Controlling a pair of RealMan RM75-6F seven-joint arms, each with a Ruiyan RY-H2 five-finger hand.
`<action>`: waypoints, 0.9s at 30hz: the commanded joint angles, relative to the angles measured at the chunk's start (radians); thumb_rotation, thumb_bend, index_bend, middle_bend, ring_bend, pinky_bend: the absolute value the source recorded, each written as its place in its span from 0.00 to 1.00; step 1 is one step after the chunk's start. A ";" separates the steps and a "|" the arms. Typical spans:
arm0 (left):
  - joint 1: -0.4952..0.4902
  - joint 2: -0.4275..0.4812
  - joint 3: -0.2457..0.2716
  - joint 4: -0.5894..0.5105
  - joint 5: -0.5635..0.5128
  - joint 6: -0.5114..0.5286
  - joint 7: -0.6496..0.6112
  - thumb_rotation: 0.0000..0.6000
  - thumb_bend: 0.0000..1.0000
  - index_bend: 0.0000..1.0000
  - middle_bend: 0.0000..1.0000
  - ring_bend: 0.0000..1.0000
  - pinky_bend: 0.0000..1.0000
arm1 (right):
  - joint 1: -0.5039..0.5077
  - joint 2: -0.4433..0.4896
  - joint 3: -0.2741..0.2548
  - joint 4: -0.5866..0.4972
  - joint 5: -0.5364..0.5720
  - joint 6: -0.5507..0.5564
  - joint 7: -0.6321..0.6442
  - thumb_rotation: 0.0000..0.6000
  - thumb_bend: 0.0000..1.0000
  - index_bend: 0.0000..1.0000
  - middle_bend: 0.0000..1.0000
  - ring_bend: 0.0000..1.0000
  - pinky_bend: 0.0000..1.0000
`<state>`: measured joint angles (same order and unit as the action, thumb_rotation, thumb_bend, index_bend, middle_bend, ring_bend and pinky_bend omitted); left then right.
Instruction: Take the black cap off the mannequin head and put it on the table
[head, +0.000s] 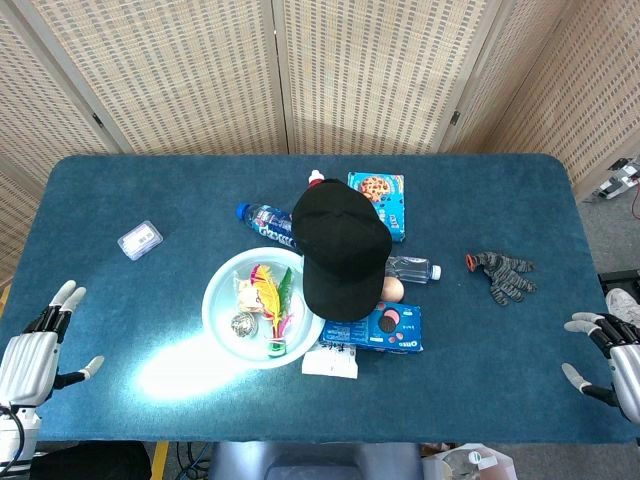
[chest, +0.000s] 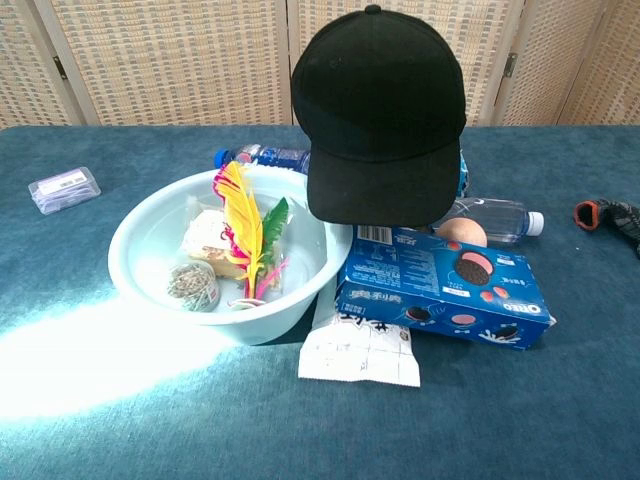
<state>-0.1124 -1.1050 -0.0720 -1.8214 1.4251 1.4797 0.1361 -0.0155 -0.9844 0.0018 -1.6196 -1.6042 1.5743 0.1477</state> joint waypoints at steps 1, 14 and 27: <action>0.000 -0.002 0.000 0.003 0.003 0.000 -0.003 1.00 0.15 0.00 0.00 0.15 0.27 | -0.001 0.001 0.000 -0.001 0.002 -0.001 0.000 1.00 0.24 0.35 0.29 0.22 0.30; -0.021 -0.010 0.000 0.038 0.077 0.003 -0.057 1.00 0.15 0.00 0.02 0.19 0.27 | -0.006 0.039 0.028 -0.030 0.015 0.036 -0.018 1.00 0.24 0.35 0.29 0.22 0.30; -0.180 -0.047 0.010 0.164 0.354 -0.058 -0.225 1.00 0.15 0.17 0.40 0.57 0.78 | -0.006 0.047 0.032 -0.046 0.018 0.035 -0.031 1.00 0.24 0.34 0.29 0.22 0.30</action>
<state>-0.2571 -1.1359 -0.0625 -1.6873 1.7386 1.4375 -0.0571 -0.0221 -0.9377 0.0339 -1.6655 -1.5864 1.6099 0.1164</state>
